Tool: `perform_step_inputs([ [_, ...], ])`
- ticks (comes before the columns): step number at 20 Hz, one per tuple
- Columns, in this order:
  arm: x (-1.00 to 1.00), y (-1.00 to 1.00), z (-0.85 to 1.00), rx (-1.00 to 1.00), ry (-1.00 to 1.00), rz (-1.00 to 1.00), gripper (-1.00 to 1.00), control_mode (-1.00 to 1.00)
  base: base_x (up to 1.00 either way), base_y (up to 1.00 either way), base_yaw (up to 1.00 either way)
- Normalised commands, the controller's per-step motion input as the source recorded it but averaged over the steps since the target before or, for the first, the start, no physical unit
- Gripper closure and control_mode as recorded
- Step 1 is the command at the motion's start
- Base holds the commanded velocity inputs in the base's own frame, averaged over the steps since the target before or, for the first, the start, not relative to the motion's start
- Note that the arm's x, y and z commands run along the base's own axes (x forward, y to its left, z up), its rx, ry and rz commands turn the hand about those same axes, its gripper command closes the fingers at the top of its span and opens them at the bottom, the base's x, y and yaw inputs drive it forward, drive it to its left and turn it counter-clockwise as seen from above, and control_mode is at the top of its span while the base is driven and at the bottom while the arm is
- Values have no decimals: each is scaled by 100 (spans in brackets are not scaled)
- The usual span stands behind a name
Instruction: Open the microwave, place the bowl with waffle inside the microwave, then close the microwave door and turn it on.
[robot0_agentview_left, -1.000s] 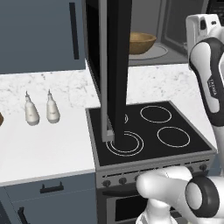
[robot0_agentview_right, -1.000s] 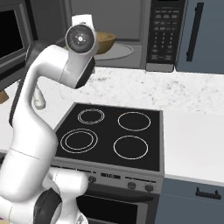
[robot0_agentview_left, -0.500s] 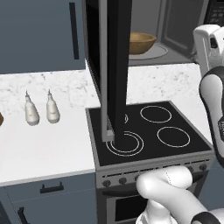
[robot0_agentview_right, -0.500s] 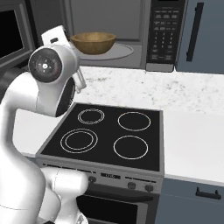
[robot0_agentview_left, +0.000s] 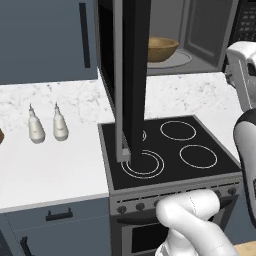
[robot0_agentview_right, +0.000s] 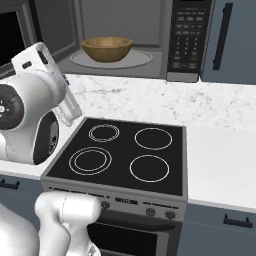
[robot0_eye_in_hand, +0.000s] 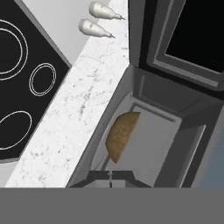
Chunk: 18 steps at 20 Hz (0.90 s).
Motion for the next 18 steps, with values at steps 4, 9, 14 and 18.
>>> perform_step_inputs([
  [4,-100,52,0,-18,0,-24,100,-100,0,0,0],
  [9,-100,35,0,-13,0,-36,100,-100,0,0,0],
  [14,-100,38,0,-16,0,-38,100,-100,0,0,0],
  [18,-97,79,-5,-5,-19,-31,100,-100,0,0,0],
])
